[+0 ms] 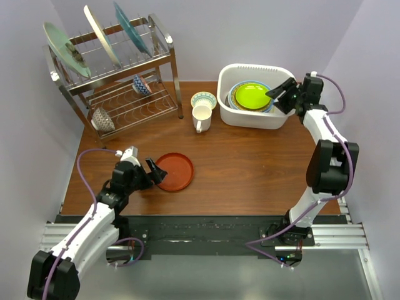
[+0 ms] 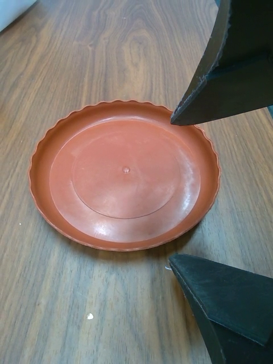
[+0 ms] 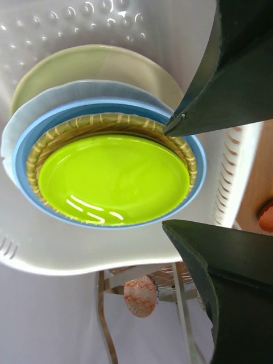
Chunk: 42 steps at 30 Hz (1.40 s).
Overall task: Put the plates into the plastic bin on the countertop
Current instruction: Place the plate in the plastic bin, then pick up the plate at the center of the board.
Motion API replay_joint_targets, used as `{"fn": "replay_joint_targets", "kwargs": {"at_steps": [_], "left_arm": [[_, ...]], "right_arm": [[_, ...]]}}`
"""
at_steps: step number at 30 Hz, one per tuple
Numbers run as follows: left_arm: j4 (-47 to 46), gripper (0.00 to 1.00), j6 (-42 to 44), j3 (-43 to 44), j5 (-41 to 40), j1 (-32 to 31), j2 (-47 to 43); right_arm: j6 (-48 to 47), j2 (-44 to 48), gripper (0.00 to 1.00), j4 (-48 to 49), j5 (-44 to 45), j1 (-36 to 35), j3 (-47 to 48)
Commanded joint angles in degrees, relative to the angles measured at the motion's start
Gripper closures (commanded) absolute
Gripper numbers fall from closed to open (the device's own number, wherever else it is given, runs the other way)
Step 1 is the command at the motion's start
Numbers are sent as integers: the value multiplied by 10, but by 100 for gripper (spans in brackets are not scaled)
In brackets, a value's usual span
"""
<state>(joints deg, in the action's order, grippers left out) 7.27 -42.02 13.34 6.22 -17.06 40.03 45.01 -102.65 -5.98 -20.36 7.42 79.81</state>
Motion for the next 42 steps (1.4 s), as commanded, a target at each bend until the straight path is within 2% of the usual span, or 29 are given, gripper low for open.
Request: {"fn": "replay_joint_targets", "kwargs": {"at_steps": [1, 8, 17, 20, 24, 30, 32, 33, 36, 42], "left_arm": [[0, 0, -4, 5, -3, 0, -8], [11, 1, -3, 10, -12, 0, -15], [-6, 6, -10, 12, -13, 0, 4], [-8, 8, -6, 14, -15, 0, 9], [-10, 10, -5, 17, -16, 0, 22], [-22, 21, -6, 16, -16, 0, 59], [-31, 30, -5, 15, -12, 0, 79], [-36, 37, -5, 13, -12, 0, 87], [-52, 47, -6, 10, -9, 0, 105], [-65, 50, -7, 5, -3, -2, 116]], "right_arm": [[-46, 79, 34, -32, 52, 1, 29], [-71, 175, 30, -61, 11, 0, 18], [-62, 250, 28, -48, -49, -39, -70], [-62, 252, 29, -33, -66, -70, -103], [-70, 247, 28, -29, -66, -147, -140], [-66, 242, 29, -5, -72, -194, -217], [-65, 245, 29, 8, -69, -216, -249], [-66, 246, 29, 11, -67, -224, -258], [-64, 235, 29, 32, -64, -255, -298], [-44, 174, 30, 93, -57, -329, -342]]}}
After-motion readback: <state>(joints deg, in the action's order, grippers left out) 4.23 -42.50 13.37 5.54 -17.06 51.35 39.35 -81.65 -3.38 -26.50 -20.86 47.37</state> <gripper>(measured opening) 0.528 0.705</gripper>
